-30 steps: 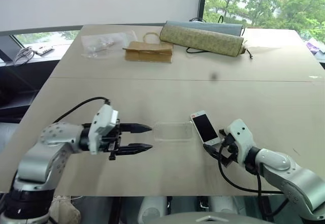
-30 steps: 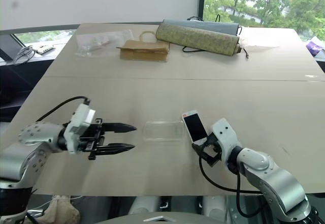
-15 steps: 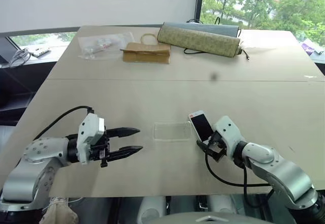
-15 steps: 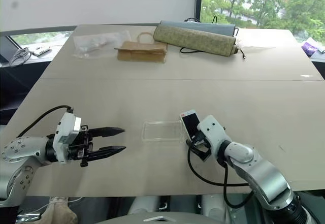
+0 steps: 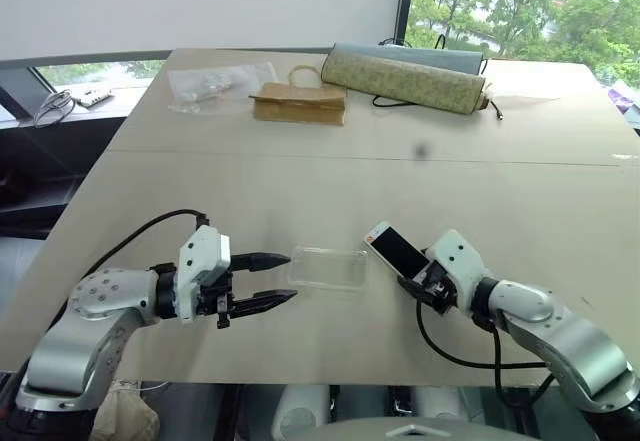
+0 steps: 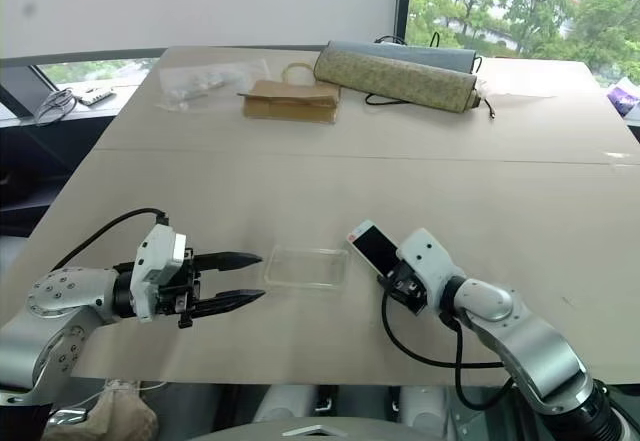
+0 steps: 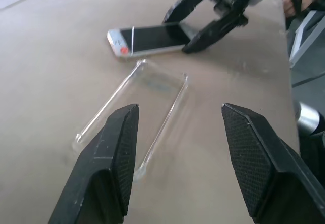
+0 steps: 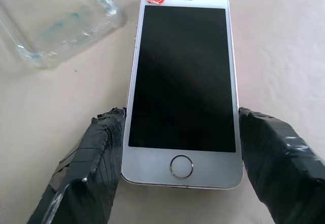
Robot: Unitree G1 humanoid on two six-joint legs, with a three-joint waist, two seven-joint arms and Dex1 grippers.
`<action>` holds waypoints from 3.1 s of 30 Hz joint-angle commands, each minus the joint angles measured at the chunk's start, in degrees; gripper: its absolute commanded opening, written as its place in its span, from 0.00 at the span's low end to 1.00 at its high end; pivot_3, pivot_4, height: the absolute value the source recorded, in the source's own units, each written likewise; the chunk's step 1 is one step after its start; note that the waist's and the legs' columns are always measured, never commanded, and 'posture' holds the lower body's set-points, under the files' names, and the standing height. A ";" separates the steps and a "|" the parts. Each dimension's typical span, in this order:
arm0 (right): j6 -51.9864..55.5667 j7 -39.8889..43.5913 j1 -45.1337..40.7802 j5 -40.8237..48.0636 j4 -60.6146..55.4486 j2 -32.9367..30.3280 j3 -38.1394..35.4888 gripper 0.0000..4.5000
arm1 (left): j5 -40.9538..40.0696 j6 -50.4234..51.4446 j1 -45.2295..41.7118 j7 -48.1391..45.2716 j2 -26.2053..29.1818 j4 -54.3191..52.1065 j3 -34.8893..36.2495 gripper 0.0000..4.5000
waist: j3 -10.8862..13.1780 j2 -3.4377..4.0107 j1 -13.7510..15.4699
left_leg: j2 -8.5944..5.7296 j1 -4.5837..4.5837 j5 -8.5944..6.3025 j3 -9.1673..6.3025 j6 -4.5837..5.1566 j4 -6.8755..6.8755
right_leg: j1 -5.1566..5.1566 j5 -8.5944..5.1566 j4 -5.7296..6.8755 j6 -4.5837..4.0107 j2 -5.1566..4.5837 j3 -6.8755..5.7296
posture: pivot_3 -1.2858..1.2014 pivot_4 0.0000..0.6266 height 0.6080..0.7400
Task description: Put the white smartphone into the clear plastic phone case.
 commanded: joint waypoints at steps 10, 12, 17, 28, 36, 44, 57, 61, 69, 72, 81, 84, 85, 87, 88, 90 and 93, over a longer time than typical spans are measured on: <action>-10.62 15.46 0.06 4.48 -1.08 -7.85 -12.35 0.66 | 9.39 -7.16 -3.44 0.54 0.33 11.66 -5.68 0.59 | 0.16 0.12 -0.86 | 0.06 -0.15 0.00 0.01 0.00 -0.35 | -0.27 0.04 0.02 0.01 0.26 -0.03 | 0.52 0.24 1.00; -11.10 17.59 -0.32 5.22 -1.29 -8.67 -12.63 0.66 | 10.59 -7.59 -4.38 1.05 -0.10 12.65 -6.90 0.59 | 0.17 0.14 -0.81 | 0.10 -0.16 0.00 0.03 0.00 -0.38 | -0.32 0.14 0.02 0.18 0.43 -0.02 | 0.52 0.24 1.00; -11.24 21.29 -1.54 6.85 -1.91 -10.50 -13.56 0.66 | 11.15 -9.82 -7.54 0.06 0.02 16.22 -7.66 0.59 | 0.17 0.16 -0.61 | 0.10 -0.17 0.01 0.03 0.00 -0.34 | -0.34 0.01 0.04 0.02 0.40 -0.04 | 0.52 0.24 1.00; -11.65 21.40 -1.64 6.76 -2.10 -10.24 -14.25 0.66 | 13.25 -16.65 -15.80 -5.74 2.82 30.45 -9.08 0.41 | 0.19 0.17 -0.75 | 0.12 -0.16 0.01 0.09 -0.01 -0.32 | -0.38 0.07 0.10 -0.07 0.40 -0.18 | 0.52 0.24 1.00; -11.49 21.46 -0.70 7.14 -2.90 -10.75 -15.60 0.66 | 15.00 -18.97 -18.74 -7.90 1.19 32.30 -12.86 0.00 | 0.18 0.17 -0.63 | 0.07 -0.17 0.01 0.19 0.00 -0.31 | -0.37 0.24 0.08 0.06 0.38 -0.14 | 0.52 0.24 1.00; -11.55 23.34 -0.73 8.21 -3.07 -12.28 -17.21 0.66 | 12.71 -11.28 -18.64 -7.44 -2.21 22.22 -16.73 0.00 | 0.18 0.18 -0.57 | 0.04 -0.19 0.01 0.19 0.00 -0.23 | -0.33 0.25 0.08 0.06 0.36 -0.11 | 0.52 0.24 1.00; -13.76 28.58 -2.45 7.70 -1.27 -15.58 -16.20 0.66 | 15.48 -4.88 -23.31 -1.31 -9.11 17.18 -23.23 0.00 | 0.18 0.17 -0.64 | 0.06 -0.16 0.02 0.12 0.00 -0.19 | -0.33 0.25 0.15 0.09 0.51 -0.01 | 0.52 0.24 1.00; -17.96 33.20 -5.65 4.53 1.93 -17.86 -12.03 0.66 | 15.99 -4.82 -23.48 -0.51 -9.58 16.98 -23.36 0.00 | 0.19 0.14 -0.89 | 0.06 -0.17 0.02 0.14 0.00 -0.13 | -0.32 0.25 0.15 0.08 0.52 -0.01 | 0.52 0.24 1.00; -25.44 41.34 -18.12 -2.90 11.26 -16.69 -0.27 0.66 | 7.93 -4.28 -17.36 -0.88 -7.28 10.55 -14.92 0.30 | 0.23 0.14 -0.87 | 0.14 -0.16 0.02 0.14 -0.01 -0.14 | -0.37 0.26 0.19 0.05 0.57 0.03 | 0.52 0.24 1.00; -26.57 43.47 -20.35 -4.19 12.42 -15.71 2.50 0.66 | 4.10 -1.25 -13.88 -1.57 -5.18 6.53 -11.68 0.56 | 0.24 0.14 -0.80 | 0.13 -0.19 0.03 0.08 -0.02 -0.13 | -0.36 0.26 0.19 0.05 0.51 0.07 | 0.52 0.24 1.00; -28.94 45.77 -21.40 -8.70 14.66 -14.12 7.06 0.66 | 0.67 1.11 -6.80 0.49 -2.92 1.12 -6.81 1.00 | 0.25 0.16 -0.74 | 0.10 -0.16 0.05 0.13 -0.05 -0.09 | -0.33 0.26 0.18 0.05 0.46 0.03 | 0.52 0.24 1.00; -29.42 46.16 -21.85 -10.11 15.54 -13.19 8.13 0.66 | 0.57 1.29 -6.48 1.33 -2.98 0.38 -7.14 1.00 | 0.25 0.16 -0.80 | 0.10 -0.15 0.04 0.12 -0.05 -0.07 | -0.32 0.26 0.22 0.04 0.47 0.00 | 0.52 0.24 1.00; -29.30 46.19 -22.13 -10.50 15.82 -12.81 8.45 0.66 | 0.58 1.30 -6.41 1.58 -2.96 0.20 -7.28 1.00 | 0.25 0.16 -0.81 | 0.10 -0.15 0.05 0.13 -0.05 -0.06 | -0.32 0.27 0.22 0.04 0.47 0.00 | 0.52 0.24 1.00; -28.55 46.25 -23.03 -11.98 16.69 -12.35 9.48 0.66 | 1.40 0.61 -6.34 1.87 -2.68 0.08 -7.75 1.00 | 0.25 0.16 -0.88 | 0.11 -0.15 0.08 0.16 -0.11 -0.06 | -0.33 0.27 0.24 0.03 0.49 0.00 | 0.52 0.24 1.00; -28.54 46.42 -23.45 -12.76 17.20 -12.26 9.95 0.66 | 1.52 0.56 -6.39 2.00 -2.64 0.04 -7.88 1.00 | 0.25 0.16 -0.88 | 0.11 -0.15 0.09 0.16 -0.12 -0.06 | -0.33 0.27 0.24 0.03 0.49 0.00 | 0.52 0.24 1.00; -28.57 46.83 -24.16 -13.85 18.12 -12.07 10.75 0.66 | 1.72 0.44 -6.57 2.14 -2.62 0.22 -8.11 1.00 | 0.25 0.16 -0.85 | 0.11 -0.14 0.17 0.16 -0.26 -0.06 | -0.34 0.27 0.25 0.03 0.50 -0.03 | 0.52 0.24 1.00; -27.56 47.08 -25.21 -14.81 18.99 -11.12 11.70 0.66 | 2.35 0.14 -7.14 2.58 -2.78 0.55 -8.95 1.00 | 0.25 0.16 -0.78 | 0.11 -0.15 0.16 0.15 -0.25 -0.06 | -0.33 0.27 0.25 0.03 0.50 -0.07 | 0.52 0.24 1.00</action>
